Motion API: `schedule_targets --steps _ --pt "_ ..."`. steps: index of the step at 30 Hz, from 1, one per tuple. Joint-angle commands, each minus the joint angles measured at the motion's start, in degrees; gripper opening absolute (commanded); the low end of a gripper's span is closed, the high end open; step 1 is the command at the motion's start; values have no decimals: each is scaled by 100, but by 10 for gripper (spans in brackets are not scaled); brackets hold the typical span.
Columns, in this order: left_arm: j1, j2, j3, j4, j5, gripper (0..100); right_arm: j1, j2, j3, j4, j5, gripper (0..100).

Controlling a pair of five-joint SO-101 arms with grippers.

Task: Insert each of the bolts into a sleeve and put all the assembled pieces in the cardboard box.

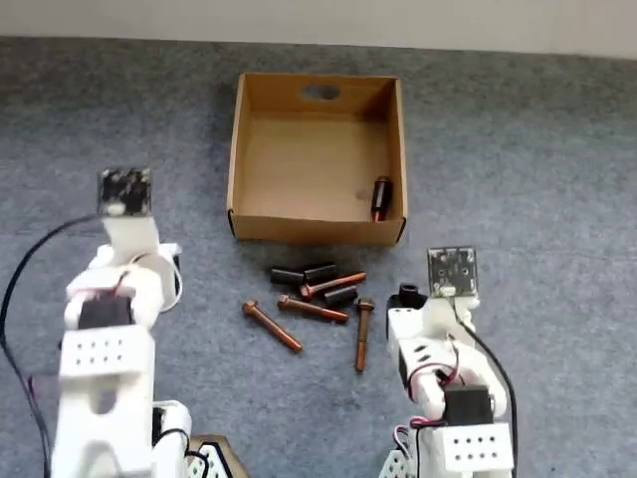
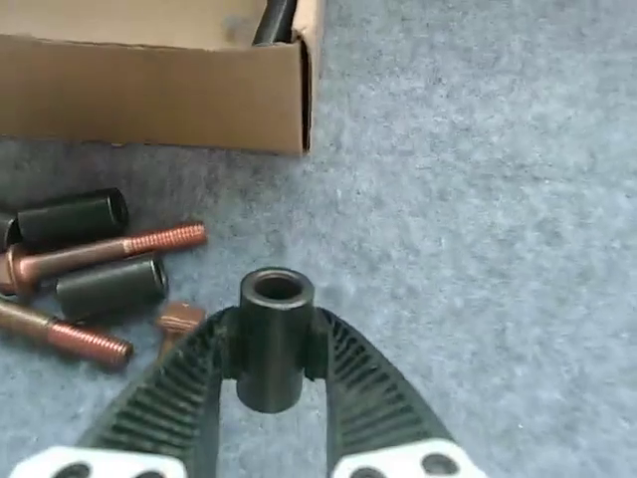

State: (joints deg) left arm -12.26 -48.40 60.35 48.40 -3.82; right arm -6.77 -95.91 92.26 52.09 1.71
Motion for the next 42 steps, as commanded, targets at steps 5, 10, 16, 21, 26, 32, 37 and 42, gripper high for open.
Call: schedule_targets --steps 5,10,16,21,26,32,37,42 --pt "1174 2360 -2316 2198 -9 108 -57 -848 119 330 -53 6" --pt "1780 2897 -2695 2778 246 105 -57 -892 145 338 -53 6" --pt "2123 2941 -2686 3007 1916 108 -57 -892 145 365 -44 6" --pt "2141 2958 -2677 2963 3147 109 -57 -892 145 365 -44 6" --pt "2149 2958 -2677 2963 3226 109 -57 -892 145 365 -44 6" --pt "2202 2967 -2545 2708 3622 109 -57 -892 145 365 -44 6" --pt "2316 2949 -1604 1160 3921 109 -57 -892 154 365 -44 6" --pt "2703 2905 -945 642 3305 108 -57 -892 154 374 -44 6"
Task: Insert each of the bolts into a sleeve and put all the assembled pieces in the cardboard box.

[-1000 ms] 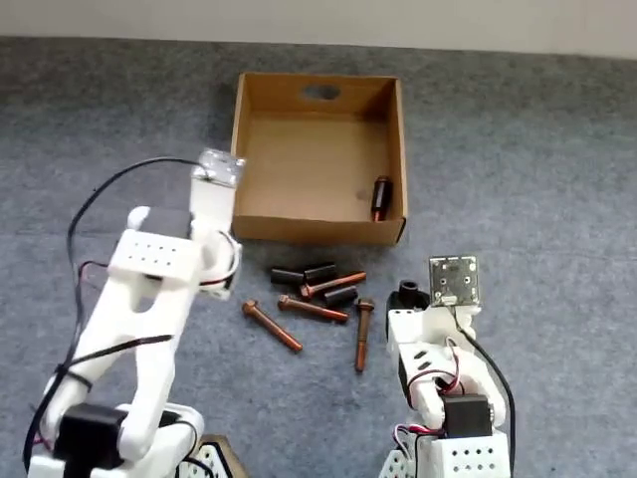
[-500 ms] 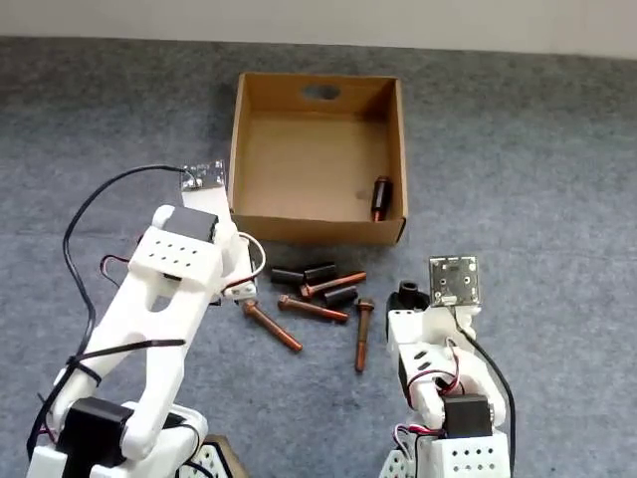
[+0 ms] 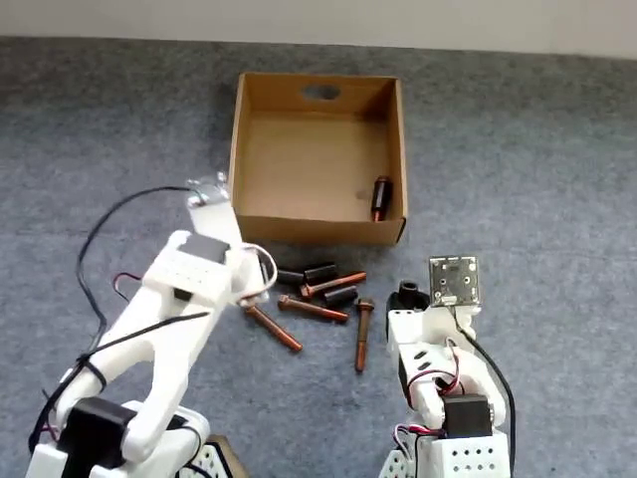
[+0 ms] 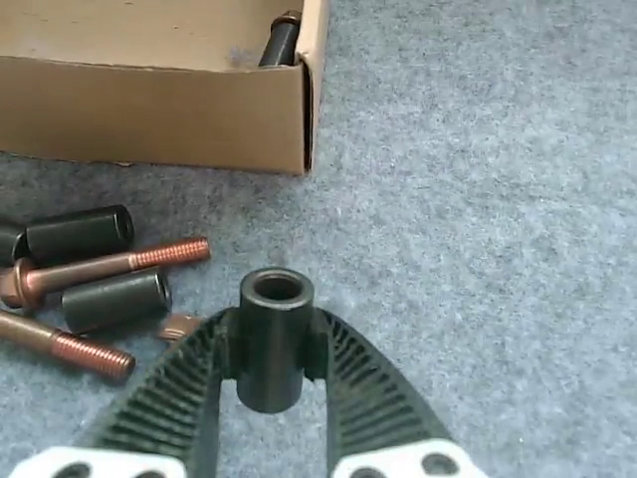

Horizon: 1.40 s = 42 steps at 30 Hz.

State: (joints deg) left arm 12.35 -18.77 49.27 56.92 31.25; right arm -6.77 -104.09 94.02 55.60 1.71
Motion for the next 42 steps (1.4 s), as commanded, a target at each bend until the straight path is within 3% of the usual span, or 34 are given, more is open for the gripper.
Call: schedule_targets --steps 1,9,16,24,30,37,42 --pt "303 -57 189 -185 -193 108 -57 -75 -22 22 -44 6" --pt "374 -22 198 -176 -176 109 -57 -75 -22 22 -44 6" --pt "400 -4 198 123 545 110 -57 -75 -22 22 -44 6" --pt "400 -4 215 440 914 295 -57 -75 -22 22 -44 6" --pt "374 4 268 387 985 251 -57 -75 -22 22 -44 6" --pt "356 -4 1218 -993 985 160 -57 -75 -22 22 -44 6" --pt "356 -4 1279 -1213 985 150 -57 -75 -22 22 -44 6"
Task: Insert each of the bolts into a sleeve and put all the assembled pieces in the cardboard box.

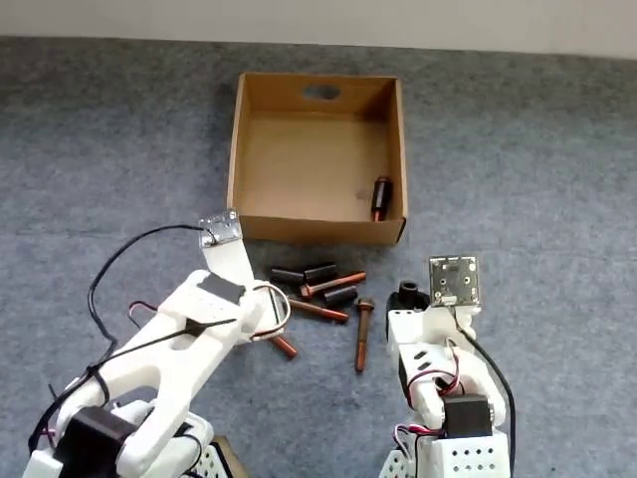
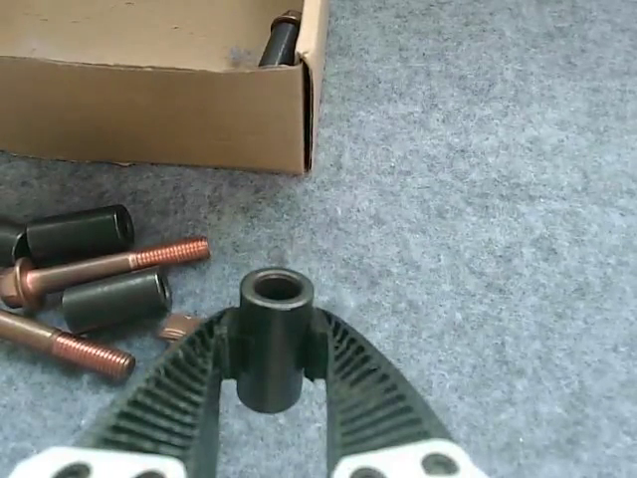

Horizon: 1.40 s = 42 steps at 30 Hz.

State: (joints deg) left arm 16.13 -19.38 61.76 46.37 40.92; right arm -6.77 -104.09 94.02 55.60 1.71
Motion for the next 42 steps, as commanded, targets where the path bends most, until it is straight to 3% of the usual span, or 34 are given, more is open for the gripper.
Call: schedule_targets --steps 1,11,16,24,32,37,42 --pt "-22 57 31 -158 18 150 -57 -75 -22 22 -44 6" --pt "-242 4 13 273 -18 149 -57 -75 -22 22 -44 6" --pt "-769 48 -330 607 -88 8 -57 -75 -22 22 -44 6" --pt "-1015 4 -804 712 -1459 24 -57 -75 -22 22 -44 6" --pt "-1033 57 -813 712 -4501 75 -57 -75 -22 31 -44 6" --pt "-1086 48 -637 712 -4677 211 -57 -75 -22 31 -44 6" --pt "-1077 66 -629 712 -4668 213 -57 -75 -22 101 -44 6"
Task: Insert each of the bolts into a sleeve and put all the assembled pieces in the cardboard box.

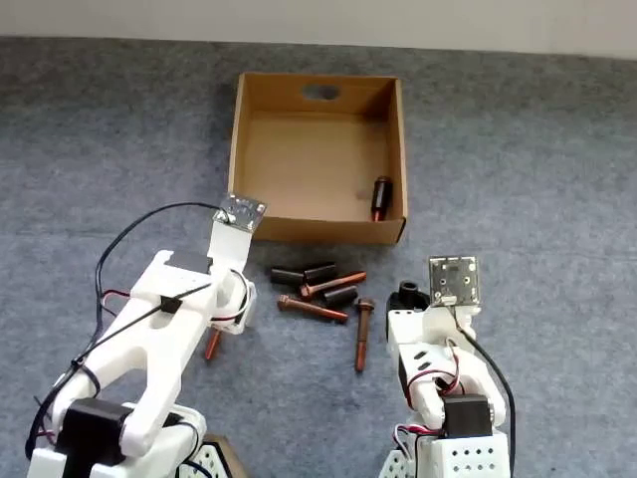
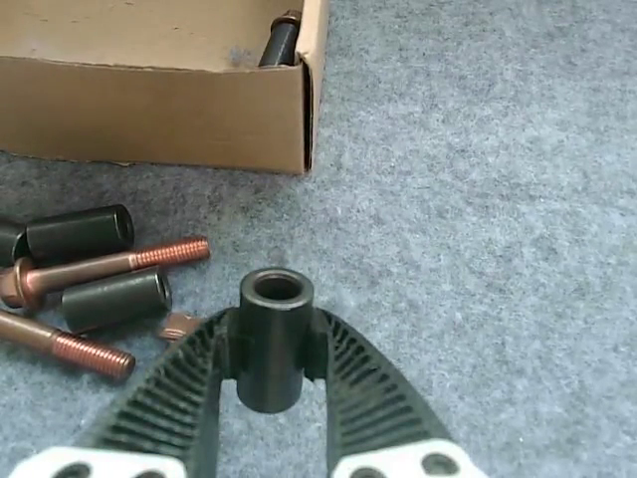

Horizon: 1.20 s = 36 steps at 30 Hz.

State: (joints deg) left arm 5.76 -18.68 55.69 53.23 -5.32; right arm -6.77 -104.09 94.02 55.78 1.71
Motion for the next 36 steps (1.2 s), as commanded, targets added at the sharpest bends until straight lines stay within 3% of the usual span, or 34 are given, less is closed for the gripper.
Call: schedule_targets --steps 1,6,12,21,28,36 --pt "-40 -4 4 9 -53 213 -57 -75 -40 127 -44 6" --pt "-48 -4 40 26 -62 197 -57 -75 -40 154 -44 6" --pt "-48 -13 -13 -18 -79 7 -57 -75 -31 154 -44 6" --pt "-22 -75 -136 -211 -79 40 -57 -75 -31 154 -44 6" --pt "-48 -75 -1121 1204 -79 8 -48 -84 -57 163 -44 6" --pt "-22 -75 -1895 2031 -79 8 -84 -84 -277 163 -44 6"
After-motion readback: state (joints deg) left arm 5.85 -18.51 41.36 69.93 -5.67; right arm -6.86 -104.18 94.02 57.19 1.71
